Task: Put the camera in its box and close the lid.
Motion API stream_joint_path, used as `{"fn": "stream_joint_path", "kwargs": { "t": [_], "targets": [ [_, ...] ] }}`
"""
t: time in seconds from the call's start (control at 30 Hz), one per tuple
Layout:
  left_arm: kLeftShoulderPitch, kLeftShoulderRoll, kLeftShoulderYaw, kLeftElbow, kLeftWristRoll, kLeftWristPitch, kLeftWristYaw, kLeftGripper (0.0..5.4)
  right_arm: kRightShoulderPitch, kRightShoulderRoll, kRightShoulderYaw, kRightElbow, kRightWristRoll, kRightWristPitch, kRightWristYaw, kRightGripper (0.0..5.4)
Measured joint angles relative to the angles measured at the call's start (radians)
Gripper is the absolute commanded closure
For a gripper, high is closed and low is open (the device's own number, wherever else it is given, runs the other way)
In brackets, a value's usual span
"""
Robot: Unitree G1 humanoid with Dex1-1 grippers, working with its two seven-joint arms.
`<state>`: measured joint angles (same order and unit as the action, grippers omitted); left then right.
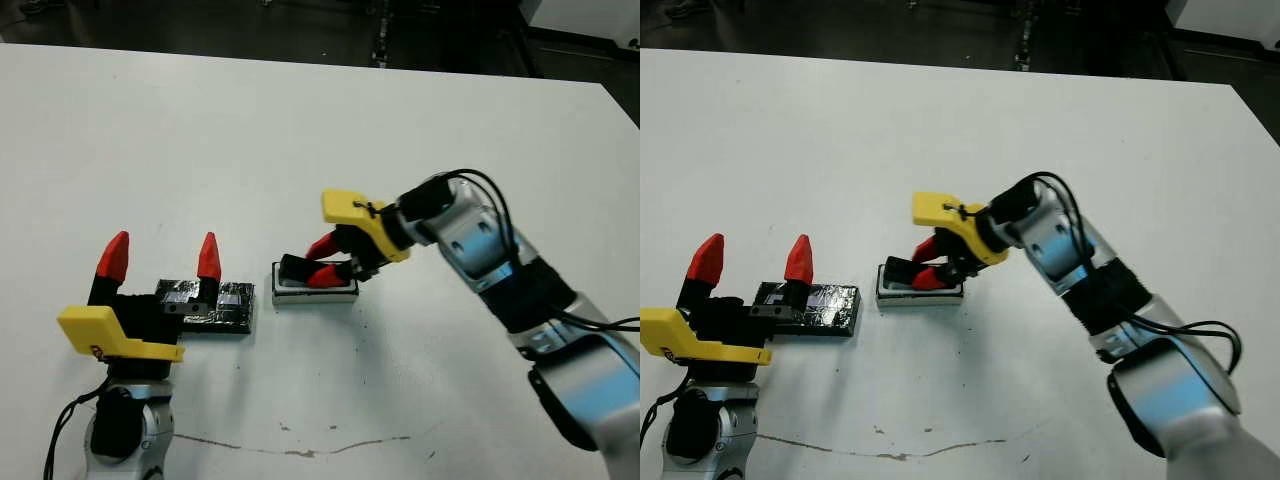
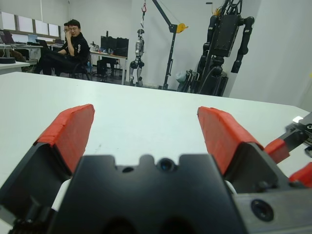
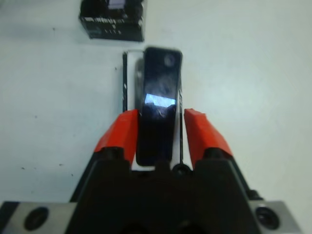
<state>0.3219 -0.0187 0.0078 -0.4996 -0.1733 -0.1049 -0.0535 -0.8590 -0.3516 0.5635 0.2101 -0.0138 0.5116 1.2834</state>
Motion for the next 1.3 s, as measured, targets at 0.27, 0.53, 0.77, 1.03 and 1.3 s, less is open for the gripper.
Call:
{"fn": "stream_joint_path", "kwargs": {
  "t": [0.27,0.53,0.77,1.03,1.3],
  "targets": [
    [0.002,0.001,0.0,0.0,0.005,0.0,0.0,0.0,0.0,-0.003,-0.016,0.027,0.0,-0.001,-0.005,1.14],
    [0.003,0.001,-0.002,0.0,0.012,0.0,0.0,0.0,-0.007,-0.006,-0.028,0.049,0.008,-0.011,0.049,0.01],
    [0.005,0.001,-0.006,0.0,0.013,0.0,0.0,0.0,-0.043,-0.041,-0.065,0.06,0.019,-0.078,0.106,0.01],
    [0.005,0.001,-0.006,0.0,0.009,0.001,0.001,0.0,-0.091,-0.114,-0.17,0.05,0.077,-0.052,0.136,0.01],
    [0.004,0.001,-0.007,-0.005,0.008,0.008,0.002,0.0,0.005,-0.183,-0.404,-0.083,0.199,0.008,0.004,0.01]
  ]
}}
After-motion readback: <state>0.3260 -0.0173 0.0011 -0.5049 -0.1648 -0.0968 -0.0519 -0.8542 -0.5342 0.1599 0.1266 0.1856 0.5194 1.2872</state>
